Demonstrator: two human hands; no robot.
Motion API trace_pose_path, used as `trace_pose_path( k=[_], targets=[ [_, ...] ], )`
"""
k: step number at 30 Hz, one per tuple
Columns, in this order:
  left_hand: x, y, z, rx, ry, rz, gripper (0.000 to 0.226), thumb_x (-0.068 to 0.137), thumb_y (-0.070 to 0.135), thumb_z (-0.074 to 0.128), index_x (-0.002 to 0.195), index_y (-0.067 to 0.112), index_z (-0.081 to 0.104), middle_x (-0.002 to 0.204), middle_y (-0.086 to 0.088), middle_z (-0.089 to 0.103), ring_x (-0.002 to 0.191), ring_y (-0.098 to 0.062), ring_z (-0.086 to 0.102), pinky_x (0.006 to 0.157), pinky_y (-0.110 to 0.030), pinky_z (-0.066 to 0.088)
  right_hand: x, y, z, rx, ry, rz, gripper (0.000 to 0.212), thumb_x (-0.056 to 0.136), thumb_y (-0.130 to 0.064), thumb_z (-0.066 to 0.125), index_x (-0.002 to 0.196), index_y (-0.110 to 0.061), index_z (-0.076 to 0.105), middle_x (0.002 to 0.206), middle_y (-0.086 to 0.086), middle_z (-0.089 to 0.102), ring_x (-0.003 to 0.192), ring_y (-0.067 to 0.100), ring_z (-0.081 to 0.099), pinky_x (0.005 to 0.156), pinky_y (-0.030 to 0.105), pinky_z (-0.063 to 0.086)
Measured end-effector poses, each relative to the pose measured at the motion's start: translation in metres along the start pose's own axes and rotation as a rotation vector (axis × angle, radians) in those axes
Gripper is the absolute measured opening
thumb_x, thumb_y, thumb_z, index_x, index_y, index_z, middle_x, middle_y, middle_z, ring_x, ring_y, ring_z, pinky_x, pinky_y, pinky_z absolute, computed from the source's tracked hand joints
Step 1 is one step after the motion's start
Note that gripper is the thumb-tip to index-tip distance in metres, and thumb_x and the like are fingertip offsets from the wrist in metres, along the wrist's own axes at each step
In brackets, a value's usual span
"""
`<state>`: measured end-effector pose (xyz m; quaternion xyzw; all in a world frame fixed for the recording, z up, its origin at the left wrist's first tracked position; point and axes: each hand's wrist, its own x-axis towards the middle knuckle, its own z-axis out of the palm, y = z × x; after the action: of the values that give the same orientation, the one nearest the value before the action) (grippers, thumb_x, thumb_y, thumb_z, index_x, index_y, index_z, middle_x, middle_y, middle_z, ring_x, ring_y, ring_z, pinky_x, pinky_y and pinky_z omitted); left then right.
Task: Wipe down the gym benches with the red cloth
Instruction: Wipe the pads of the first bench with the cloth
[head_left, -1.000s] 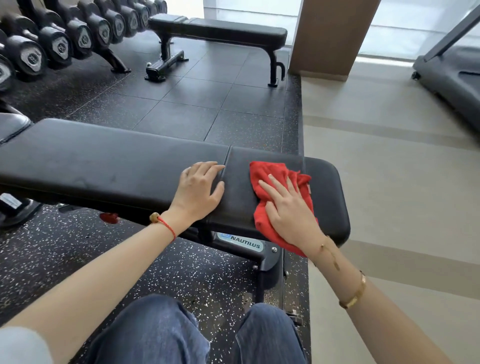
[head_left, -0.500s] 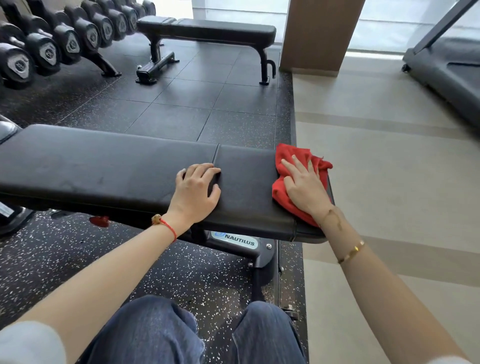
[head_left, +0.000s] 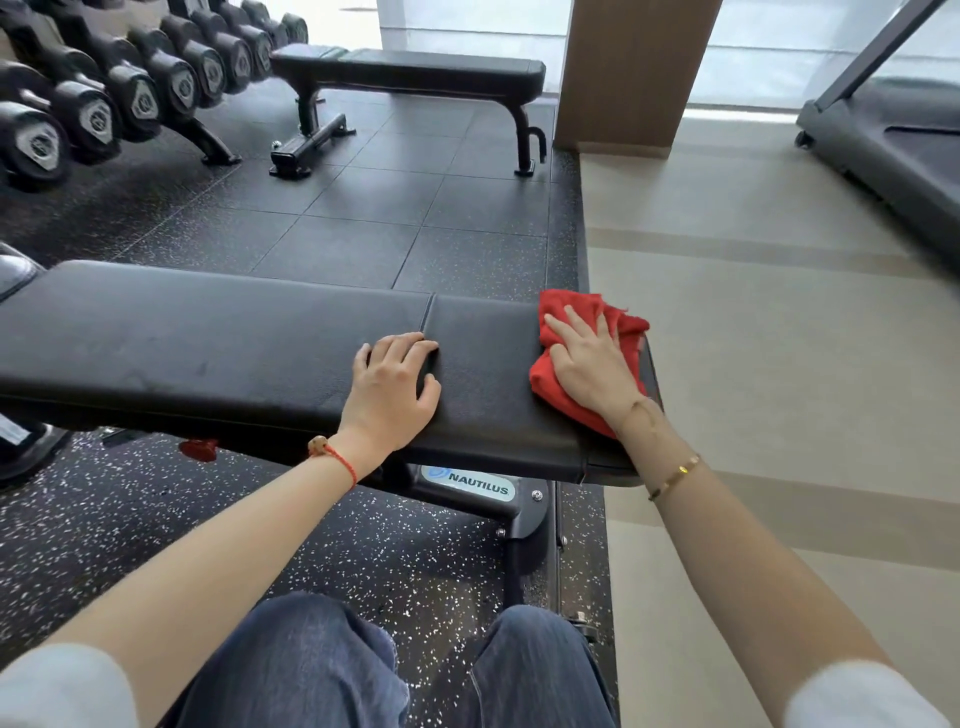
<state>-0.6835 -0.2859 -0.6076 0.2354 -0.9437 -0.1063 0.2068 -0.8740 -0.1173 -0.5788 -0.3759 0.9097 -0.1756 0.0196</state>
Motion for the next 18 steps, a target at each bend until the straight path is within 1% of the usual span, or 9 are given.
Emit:
trace_pose_path(
  k=[4, 6, 9, 12, 15, 17, 18],
  targets=[
    [0.0, 0.002, 0.0, 0.0, 0.004, -0.005, 0.041, 0.091, 0.025, 0.053, 0.131, 0.018, 0.055, 0.14, -0.002, 0.052, 0.133, -0.022, 0.043, 0.116, -0.051, 0.026, -0.002, -0.033, 0.01, -0.004, -0.027, -0.145, 0.05, 0.1, -0.023, 0.035, 0.149, -0.024, 0.034, 0.161, 0.003, 0.02, 0.15, 0.035, 0.0, 0.121, 0.048, -0.004],
    [0.0, 0.001, -0.001, -0.008, 0.003, -0.004, 0.041, 0.091, 0.024, 0.054, 0.131, 0.018, 0.056, 0.14, -0.002, 0.052, 0.133, -0.023, 0.043, 0.116, -0.05, 0.026, -0.021, -0.044, 0.015, 0.033, -0.05, -0.237, 0.051, 0.098, -0.021, 0.037, 0.149, -0.024, 0.035, 0.161, 0.002, 0.02, 0.15, 0.032, 0.0, 0.122, 0.044, -0.006],
    [0.001, -0.002, -0.005, -0.035, 0.016, -0.01, 0.04, 0.091, 0.022, 0.056, 0.131, 0.017, 0.057, 0.14, -0.003, 0.053, 0.133, -0.023, 0.044, 0.116, -0.049, 0.028, -0.049, -0.041, 0.017, 0.086, -0.027, -0.349, 0.053, 0.095, -0.017, 0.041, 0.148, -0.025, 0.037, 0.16, -0.001, 0.023, 0.151, 0.029, 0.002, 0.122, 0.038, -0.007],
    [0.0, -0.011, -0.011, -0.021, 0.044, -0.004, 0.04, 0.09, 0.023, 0.056, 0.13, 0.017, 0.058, 0.137, -0.002, 0.055, 0.132, -0.023, 0.044, 0.116, -0.048, 0.028, -0.05, -0.026, 0.011, 0.109, -0.034, -0.339, 0.054, 0.095, -0.016, 0.042, 0.147, -0.027, 0.038, 0.159, -0.003, 0.024, 0.151, 0.023, 0.003, 0.123, 0.034, -0.006],
    [-0.001, -0.033, -0.017, 0.031, 0.049, 0.004, 0.041, 0.09, 0.026, 0.052, 0.129, 0.018, 0.058, 0.135, -0.002, 0.057, 0.131, -0.024, 0.045, 0.115, -0.049, 0.028, -0.027, -0.024, 0.011, 0.094, -0.048, -0.274, 0.051, 0.097, -0.019, 0.04, 0.148, -0.026, 0.036, 0.161, -0.001, 0.02, 0.151, 0.024, 0.0, 0.121, 0.033, -0.009],
    [-0.003, -0.051, -0.021, 0.069, 0.055, -0.029, 0.039, 0.09, 0.025, 0.055, 0.128, 0.018, 0.059, 0.134, -0.001, 0.058, 0.131, -0.024, 0.046, 0.114, -0.049, 0.028, -0.006, -0.03, 0.016, 0.076, -0.05, -0.213, 0.05, 0.099, -0.021, 0.037, 0.149, -0.025, 0.034, 0.161, 0.001, 0.018, 0.15, 0.029, -0.001, 0.12, 0.036, -0.012],
    [-0.003, -0.059, -0.022, 0.085, 0.055, -0.052, 0.038, 0.089, 0.024, 0.057, 0.127, 0.018, 0.059, 0.133, -0.001, 0.058, 0.131, -0.024, 0.046, 0.114, -0.049, 0.028, 0.005, -0.035, 0.018, 0.067, -0.057, -0.184, 0.05, 0.1, -0.022, 0.035, 0.15, -0.025, 0.033, 0.162, 0.002, 0.017, 0.15, 0.031, -0.001, 0.121, 0.04, -0.011]
  ],
)
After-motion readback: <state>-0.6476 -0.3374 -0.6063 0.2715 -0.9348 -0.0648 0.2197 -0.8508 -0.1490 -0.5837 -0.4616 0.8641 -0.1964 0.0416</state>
